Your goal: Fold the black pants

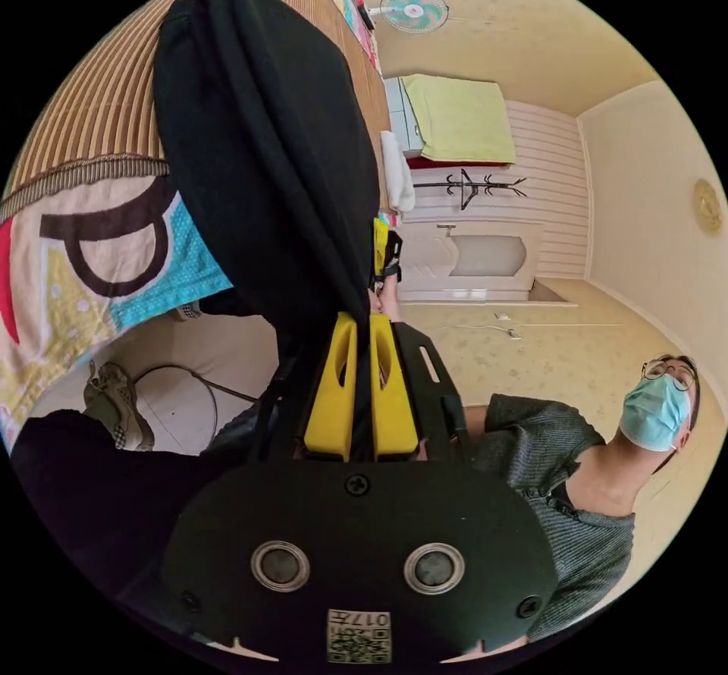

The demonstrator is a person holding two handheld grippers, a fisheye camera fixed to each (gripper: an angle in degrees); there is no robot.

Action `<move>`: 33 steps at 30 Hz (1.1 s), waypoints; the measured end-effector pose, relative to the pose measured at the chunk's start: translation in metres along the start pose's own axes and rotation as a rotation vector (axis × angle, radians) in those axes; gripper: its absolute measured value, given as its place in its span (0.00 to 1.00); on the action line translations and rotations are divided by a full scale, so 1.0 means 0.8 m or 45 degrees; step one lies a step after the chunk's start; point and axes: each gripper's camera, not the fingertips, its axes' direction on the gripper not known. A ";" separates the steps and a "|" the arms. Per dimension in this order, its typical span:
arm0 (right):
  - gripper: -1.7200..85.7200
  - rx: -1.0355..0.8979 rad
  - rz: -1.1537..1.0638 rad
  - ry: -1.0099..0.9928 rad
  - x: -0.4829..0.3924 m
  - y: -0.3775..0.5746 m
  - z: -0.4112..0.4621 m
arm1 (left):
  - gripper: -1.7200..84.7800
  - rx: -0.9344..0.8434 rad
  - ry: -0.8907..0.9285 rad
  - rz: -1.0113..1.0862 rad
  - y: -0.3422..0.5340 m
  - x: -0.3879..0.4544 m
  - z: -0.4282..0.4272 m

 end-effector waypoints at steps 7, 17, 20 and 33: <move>0.05 0.064 0.255 -0.053 -0.014 0.025 -0.029 | 0.20 0.542 -0.216 0.020 0.077 -0.002 -0.091; 0.05 0.035 0.311 0.026 -0.067 0.050 -0.074 | 0.24 0.239 0.380 -0.425 0.042 -0.153 -0.005; 0.06 0.059 0.306 0.030 -0.077 0.067 -0.094 | 0.10 0.250 0.586 -0.446 0.047 -0.171 0.014; 0.12 0.150 -0.051 -0.463 -0.078 0.123 -0.130 | 0.08 -0.115 0.116 -0.038 0.112 -0.026 0.093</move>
